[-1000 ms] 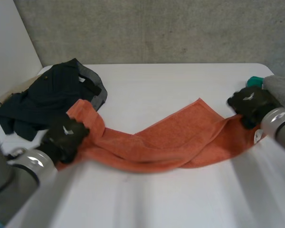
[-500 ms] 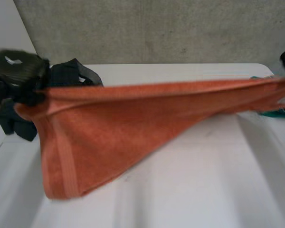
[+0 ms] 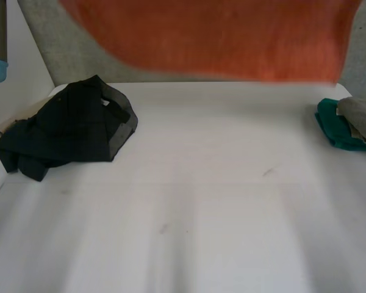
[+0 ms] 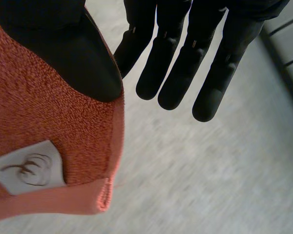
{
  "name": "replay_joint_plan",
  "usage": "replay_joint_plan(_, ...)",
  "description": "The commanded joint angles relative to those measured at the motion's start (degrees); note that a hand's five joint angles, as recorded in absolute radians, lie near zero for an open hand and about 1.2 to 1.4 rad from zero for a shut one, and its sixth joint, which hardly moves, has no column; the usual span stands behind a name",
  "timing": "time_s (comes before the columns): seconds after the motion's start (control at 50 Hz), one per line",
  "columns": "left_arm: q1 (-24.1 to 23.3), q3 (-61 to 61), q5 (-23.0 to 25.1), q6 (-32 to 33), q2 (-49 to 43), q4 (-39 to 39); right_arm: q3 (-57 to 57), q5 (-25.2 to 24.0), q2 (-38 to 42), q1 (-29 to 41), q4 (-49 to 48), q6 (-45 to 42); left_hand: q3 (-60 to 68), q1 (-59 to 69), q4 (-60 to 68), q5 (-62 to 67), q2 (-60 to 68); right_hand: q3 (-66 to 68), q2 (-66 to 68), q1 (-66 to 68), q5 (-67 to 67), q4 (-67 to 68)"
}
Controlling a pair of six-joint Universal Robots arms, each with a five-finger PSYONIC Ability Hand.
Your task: Fold the laundry.
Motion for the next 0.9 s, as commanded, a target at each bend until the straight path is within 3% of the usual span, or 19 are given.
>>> replay_joint_plan(0.02, 1.23, -11.48, 0.19, -1.74, 2.89, -1.24, 13.01, -4.97, -4.11, -1.33, -6.54, 1.99, 11.85, 14.68, 11.26, 13.51, 11.65, 11.81, 12.72, 15.90, 12.09, 11.27)
replay_joint_plan(0.3, -0.35, -33.28, 5.20, -0.86, -2.99, 1.22, 31.04, -9.73, -0.16, -2.48, 1.90, 0.42, 11.85, 14.68, 11.26, 13.51, 11.65, 11.81, 12.72, 15.90, 12.09, 11.27)
replay_joint_plan(0.46, -1.41, -43.47, 5.11, 5.11, -5.20, 0.00, 38.08, -11.23, 1.96, -4.32, 11.91, -8.28, 11.85, 14.68, 11.26, 13.51, 11.65, 11.81, 12.72, 15.90, 12.09, 11.27)
replay_joint_plan(0.62, -1.23, -57.71, 5.99, 13.46, 7.36, -10.80, 45.37, -10.87, -6.20, -8.53, 35.36, -20.57, 11.85, 14.68, 11.26, 13.51, 11.65, 11.81, 12.72, 15.90, 12.09, 11.27)
replay_joint_plan(0.72, 0.87, -66.24, 6.43, 17.60, 18.52, -23.98, 50.56, -11.13, -15.35, -15.29, 55.93, -33.49, 11.85, 14.68, 11.26, 13.51, 11.65, 11.81, 12.72, 15.90, 12.09, 11.27)
replay_joint_plan(0.82, 3.07, -69.85, 8.62, 19.97, 25.21, -36.38, 54.25, -14.99, -20.80, -23.82, 64.21, -47.02, 11.85, 14.68, 11.26, 13.51, 11.65, 11.81, 12.72, 15.90, 12.09, 11.27)
replay_joint_plan(0.9, 4.22, -70.20, 10.82, 20.94, 27.59, -42.46, 54.61, -17.81, -22.74, -24.89, 64.75, -49.34, 11.85, 14.68, 11.26, 13.51, 11.65, 11.81, 12.72, 15.90, 12.09, 11.27)
